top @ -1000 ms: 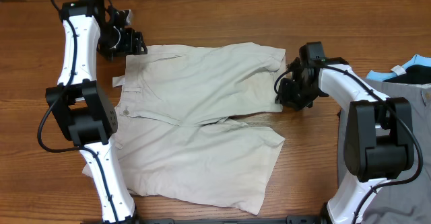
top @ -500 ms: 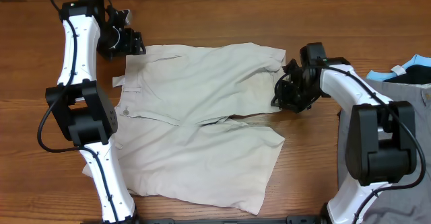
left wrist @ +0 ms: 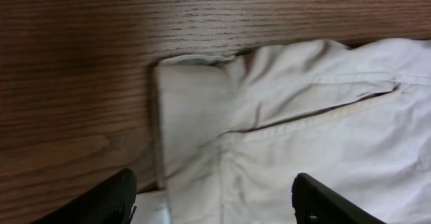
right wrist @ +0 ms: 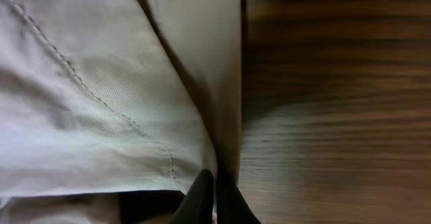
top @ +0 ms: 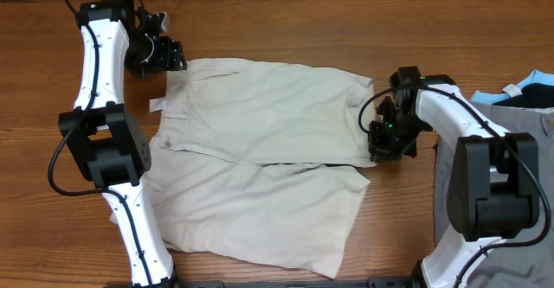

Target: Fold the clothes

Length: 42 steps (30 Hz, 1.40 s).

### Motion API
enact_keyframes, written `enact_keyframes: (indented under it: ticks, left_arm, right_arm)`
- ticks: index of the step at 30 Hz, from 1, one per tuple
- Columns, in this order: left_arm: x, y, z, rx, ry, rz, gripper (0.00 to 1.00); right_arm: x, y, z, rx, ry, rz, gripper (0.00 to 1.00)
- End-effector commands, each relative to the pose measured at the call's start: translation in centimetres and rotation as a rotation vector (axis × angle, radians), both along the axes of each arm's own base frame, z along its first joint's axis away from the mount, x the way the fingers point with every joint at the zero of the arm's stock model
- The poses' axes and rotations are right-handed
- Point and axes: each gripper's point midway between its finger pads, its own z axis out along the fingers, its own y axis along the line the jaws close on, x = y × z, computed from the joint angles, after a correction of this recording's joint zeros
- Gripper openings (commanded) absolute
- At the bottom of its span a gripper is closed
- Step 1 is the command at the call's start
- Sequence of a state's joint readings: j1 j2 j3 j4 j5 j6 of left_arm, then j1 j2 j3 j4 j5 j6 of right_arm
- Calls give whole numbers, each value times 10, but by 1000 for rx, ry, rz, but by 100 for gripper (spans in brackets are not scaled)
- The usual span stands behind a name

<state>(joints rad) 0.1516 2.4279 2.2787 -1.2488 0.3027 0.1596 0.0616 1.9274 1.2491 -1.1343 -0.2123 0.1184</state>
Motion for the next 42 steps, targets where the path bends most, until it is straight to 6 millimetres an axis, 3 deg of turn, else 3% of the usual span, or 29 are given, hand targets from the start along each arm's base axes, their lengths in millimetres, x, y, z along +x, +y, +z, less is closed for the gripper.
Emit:
enact_keyframes:
  ticks: [1, 9, 15, 16, 18, 20, 22, 24, 27, 31, 35, 40, 42]
  left_arm:
    - [5, 5, 7, 11, -25, 6, 78]
    - [7, 1, 4, 2, -34, -1, 81]
    - [17, 2, -20, 5, -63, 15, 81]
    - [19, 2, -23, 1, -66, 37, 77]
    - [22, -4, -29, -48, -68, 83, 52]
    - [23, -21, -29, -133, -82, 40, 20]
    - [20, -30, -32, -154, -79, 14, 6]
    - [19, -31, -35, -131, -78, -13, 4]
    - [18, -14, -45, 2, -58, 14, 4]
    - [14, 38, -57, 260, -15, 139, 4]
    - [16, 59, -59, 248, -25, 196, 4]
    - [24, 86, -27, 216, -88, 239, 4]
    - [31, 88, -7, 162, -127, 245, 11]
  right_arm:
    - [12, -15, 12, -81, -64, -18, 4]
    - [19, -12, 12, -72, -89, -30, 4]
    - [20, -12, 12, -72, -95, -30, 4]
    - [21, -12, 12, -72, -96, -31, 4]
    - [21, -12, 12, -69, -98, -31, 4]
    - [22, -11, 12, -68, -101, -31, 4]
    - [23, -11, 12, -67, -106, -31, 4]
    - [24, -11, 12, -67, -111, -32, 4]
    - [25, -11, 12, -67, -113, -32, 4]
    - [22, -11, 12, -68, -102, -31, 4]
    - [19, -12, 12, -69, -92, -30, 4]
    - [21, -12, 12, -69, -98, -31, 4]
    - [22, -11, 12, -68, -104, -30, 4]
